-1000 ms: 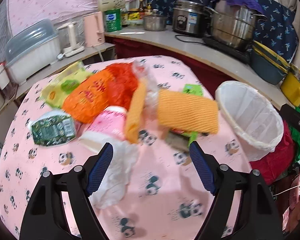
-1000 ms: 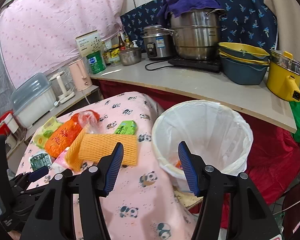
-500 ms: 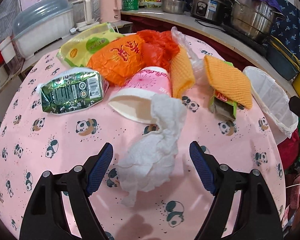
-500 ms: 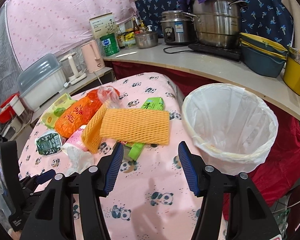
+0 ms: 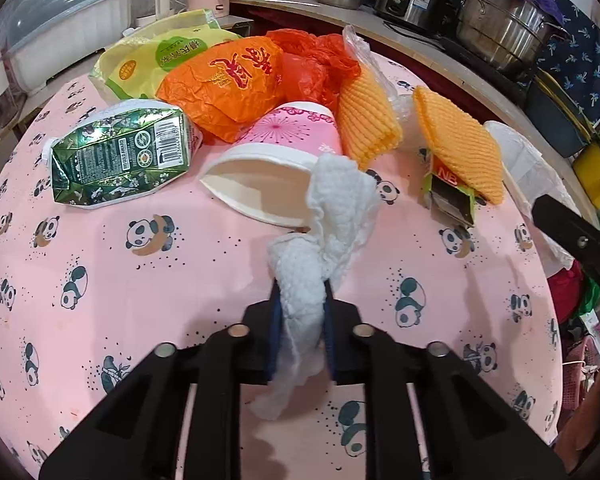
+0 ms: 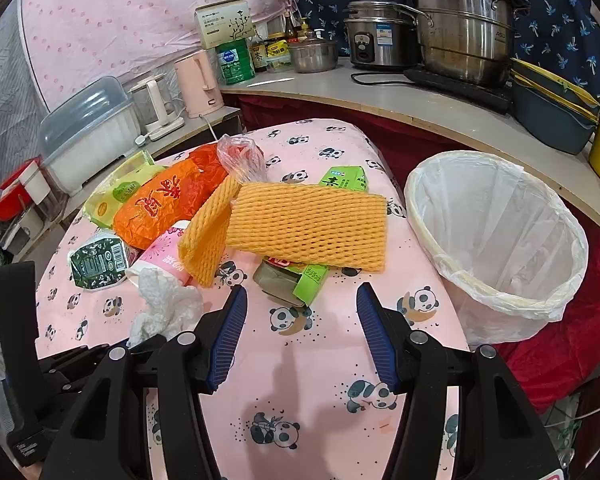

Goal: Collect trash
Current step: 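Grasp the crumpled white tissue on the table with the left tool, then grasp the orange foam mesh sleeve with the right tool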

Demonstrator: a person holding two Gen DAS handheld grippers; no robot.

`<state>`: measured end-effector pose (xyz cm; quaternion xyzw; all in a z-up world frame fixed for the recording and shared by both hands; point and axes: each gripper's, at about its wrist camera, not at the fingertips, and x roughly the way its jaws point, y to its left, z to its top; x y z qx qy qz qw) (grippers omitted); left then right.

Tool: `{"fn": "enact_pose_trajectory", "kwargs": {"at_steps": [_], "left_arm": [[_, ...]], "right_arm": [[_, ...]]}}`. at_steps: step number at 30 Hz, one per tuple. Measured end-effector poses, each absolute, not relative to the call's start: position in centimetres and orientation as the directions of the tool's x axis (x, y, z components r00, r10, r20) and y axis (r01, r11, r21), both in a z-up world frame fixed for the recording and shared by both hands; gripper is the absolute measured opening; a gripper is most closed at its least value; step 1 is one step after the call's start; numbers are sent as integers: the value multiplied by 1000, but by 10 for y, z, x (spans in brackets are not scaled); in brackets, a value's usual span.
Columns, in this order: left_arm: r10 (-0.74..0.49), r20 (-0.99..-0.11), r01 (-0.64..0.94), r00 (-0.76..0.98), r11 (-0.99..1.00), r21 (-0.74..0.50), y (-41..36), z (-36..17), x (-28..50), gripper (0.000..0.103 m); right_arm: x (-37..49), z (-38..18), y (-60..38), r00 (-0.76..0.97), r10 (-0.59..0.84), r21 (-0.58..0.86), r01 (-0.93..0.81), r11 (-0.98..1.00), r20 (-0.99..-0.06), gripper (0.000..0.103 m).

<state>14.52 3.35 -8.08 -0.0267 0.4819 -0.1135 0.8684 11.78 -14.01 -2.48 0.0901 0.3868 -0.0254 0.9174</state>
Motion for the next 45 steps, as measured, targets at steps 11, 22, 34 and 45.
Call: {"fn": "enact_pose_trajectory", "kwargs": {"at_steps": [11,22,34,45], "left_arm": [[-257,-781,183,569,966,-185,36,-45,134,9],[-272,-713,173,646,962,-211,44,-1,146,9],[-268,-710,170,651,963,-207,32,-1,185,9],[-269,-723,173,636,963,-206,27,-9,199,9]], "right_arm": [[122,-24,-141,703,18,145,122,982,-711,56],[151,-29,-137,700,36,145,97,985,-713,56],[199,-55,-104,677,2,44,45,998,-736,66],[207,-50,-118,706,-28,33,72,997,-708,17]]}}
